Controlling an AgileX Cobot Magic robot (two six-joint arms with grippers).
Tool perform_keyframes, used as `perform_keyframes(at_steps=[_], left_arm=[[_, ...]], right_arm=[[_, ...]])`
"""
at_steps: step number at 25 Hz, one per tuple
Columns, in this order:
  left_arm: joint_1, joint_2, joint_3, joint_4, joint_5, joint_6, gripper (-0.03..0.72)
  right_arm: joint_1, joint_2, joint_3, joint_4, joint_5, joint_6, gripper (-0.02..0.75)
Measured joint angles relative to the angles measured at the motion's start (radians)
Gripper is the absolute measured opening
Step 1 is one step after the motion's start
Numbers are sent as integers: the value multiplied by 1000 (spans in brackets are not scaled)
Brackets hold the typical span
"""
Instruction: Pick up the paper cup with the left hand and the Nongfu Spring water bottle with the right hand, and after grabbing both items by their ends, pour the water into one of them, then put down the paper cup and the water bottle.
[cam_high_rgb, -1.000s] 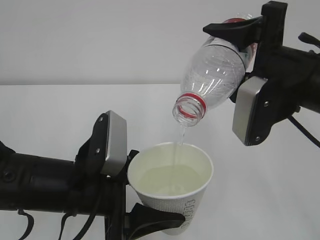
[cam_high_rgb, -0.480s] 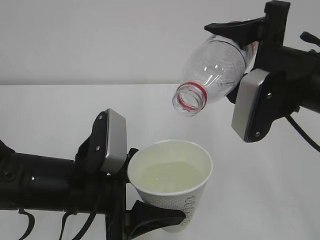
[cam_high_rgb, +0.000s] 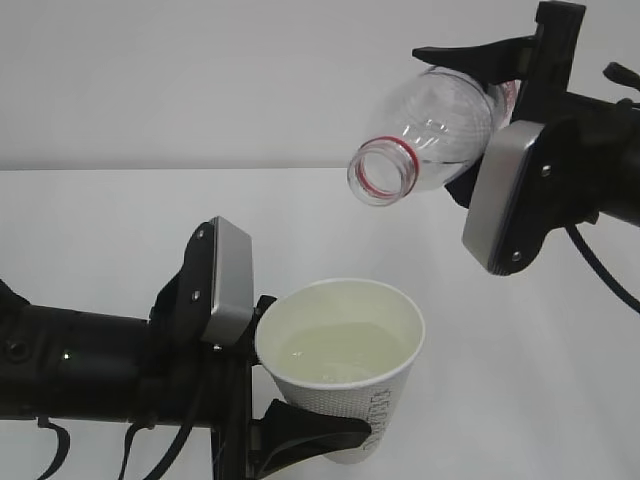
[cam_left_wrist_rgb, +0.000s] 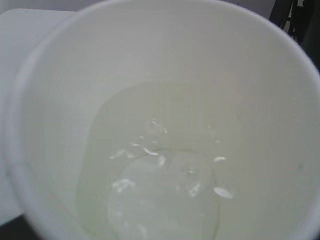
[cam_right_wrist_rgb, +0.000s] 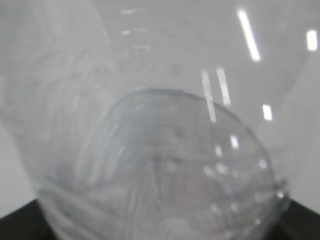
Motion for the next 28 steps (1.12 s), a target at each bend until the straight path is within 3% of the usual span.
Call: perform_keyframes(at_steps=[28], left_arm=[[0, 0, 0, -3, 0, 2, 498]], right_arm=[[0, 0, 0, 0, -2, 444, 520]])
